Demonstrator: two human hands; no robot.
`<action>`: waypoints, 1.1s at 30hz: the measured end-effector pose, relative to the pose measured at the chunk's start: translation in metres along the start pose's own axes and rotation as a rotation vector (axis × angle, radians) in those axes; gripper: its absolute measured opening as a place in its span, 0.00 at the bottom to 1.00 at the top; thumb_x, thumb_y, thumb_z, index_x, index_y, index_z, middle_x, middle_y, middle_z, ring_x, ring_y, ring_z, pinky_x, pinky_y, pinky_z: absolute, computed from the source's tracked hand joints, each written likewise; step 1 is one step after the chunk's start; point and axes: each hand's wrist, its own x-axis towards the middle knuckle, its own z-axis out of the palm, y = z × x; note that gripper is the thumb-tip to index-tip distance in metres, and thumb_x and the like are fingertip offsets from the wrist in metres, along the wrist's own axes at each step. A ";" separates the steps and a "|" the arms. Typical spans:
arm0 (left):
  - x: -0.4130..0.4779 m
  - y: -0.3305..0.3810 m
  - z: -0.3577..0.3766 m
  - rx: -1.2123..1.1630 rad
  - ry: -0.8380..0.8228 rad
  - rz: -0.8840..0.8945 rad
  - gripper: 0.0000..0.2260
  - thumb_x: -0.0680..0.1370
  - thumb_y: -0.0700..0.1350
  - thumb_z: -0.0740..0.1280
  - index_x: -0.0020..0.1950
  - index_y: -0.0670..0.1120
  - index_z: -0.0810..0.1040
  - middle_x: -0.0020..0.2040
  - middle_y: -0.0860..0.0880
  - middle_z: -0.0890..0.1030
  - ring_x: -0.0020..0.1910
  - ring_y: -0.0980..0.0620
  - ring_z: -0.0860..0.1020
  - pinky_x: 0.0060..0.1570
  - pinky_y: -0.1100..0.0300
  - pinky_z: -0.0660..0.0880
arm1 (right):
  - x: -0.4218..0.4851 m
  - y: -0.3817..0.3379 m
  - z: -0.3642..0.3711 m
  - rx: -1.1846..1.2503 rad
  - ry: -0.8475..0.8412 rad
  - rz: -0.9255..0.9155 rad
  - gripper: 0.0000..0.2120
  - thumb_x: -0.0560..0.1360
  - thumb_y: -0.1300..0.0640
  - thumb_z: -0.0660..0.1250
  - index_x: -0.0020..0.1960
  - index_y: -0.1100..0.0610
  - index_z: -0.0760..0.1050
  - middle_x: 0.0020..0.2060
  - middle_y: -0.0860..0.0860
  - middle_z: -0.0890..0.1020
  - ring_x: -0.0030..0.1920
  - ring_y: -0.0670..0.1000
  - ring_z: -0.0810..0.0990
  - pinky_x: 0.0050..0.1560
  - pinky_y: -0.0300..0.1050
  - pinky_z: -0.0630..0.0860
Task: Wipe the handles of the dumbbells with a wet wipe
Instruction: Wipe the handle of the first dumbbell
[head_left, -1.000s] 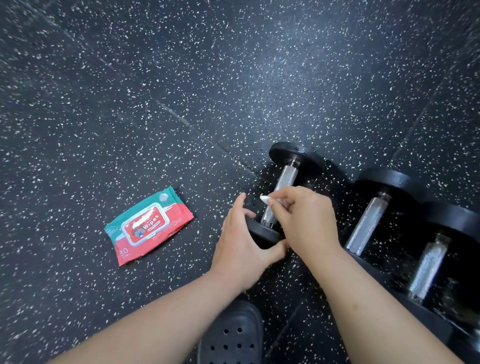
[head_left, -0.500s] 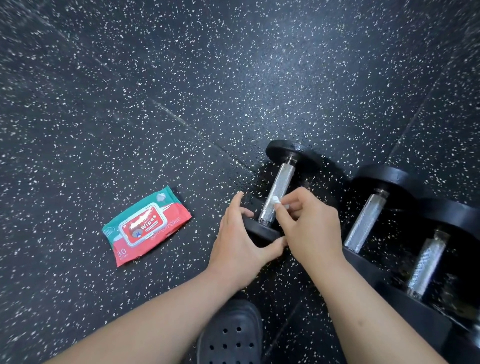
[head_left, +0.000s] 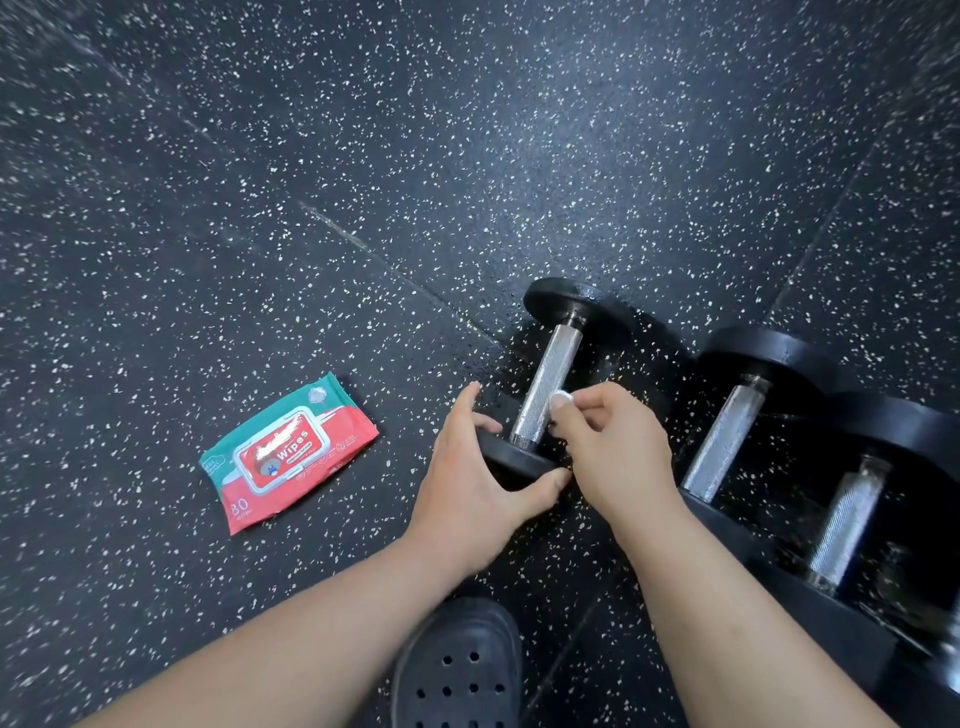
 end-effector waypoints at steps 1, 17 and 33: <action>0.000 0.000 0.000 -0.001 0.000 0.000 0.57 0.62 0.73 0.76 0.83 0.61 0.51 0.63 0.65 0.71 0.66 0.58 0.74 0.69 0.51 0.73 | 0.002 0.002 0.002 0.043 -0.008 0.020 0.06 0.81 0.44 0.69 0.50 0.45 0.80 0.41 0.42 0.88 0.46 0.42 0.86 0.55 0.52 0.82; 0.001 -0.002 -0.003 -0.008 -0.009 0.006 0.56 0.62 0.72 0.76 0.83 0.62 0.51 0.62 0.65 0.71 0.64 0.62 0.74 0.68 0.55 0.72 | 0.022 -0.002 0.005 0.594 -0.248 0.408 0.10 0.81 0.67 0.67 0.55 0.60 0.86 0.47 0.56 0.90 0.50 0.52 0.89 0.55 0.45 0.83; 0.001 -0.001 -0.003 -0.027 -0.015 0.002 0.56 0.62 0.71 0.76 0.83 0.62 0.51 0.62 0.65 0.71 0.65 0.60 0.74 0.69 0.53 0.72 | 0.030 0.001 0.016 0.480 -0.234 0.433 0.10 0.80 0.63 0.66 0.53 0.58 0.87 0.47 0.54 0.90 0.50 0.52 0.88 0.55 0.46 0.82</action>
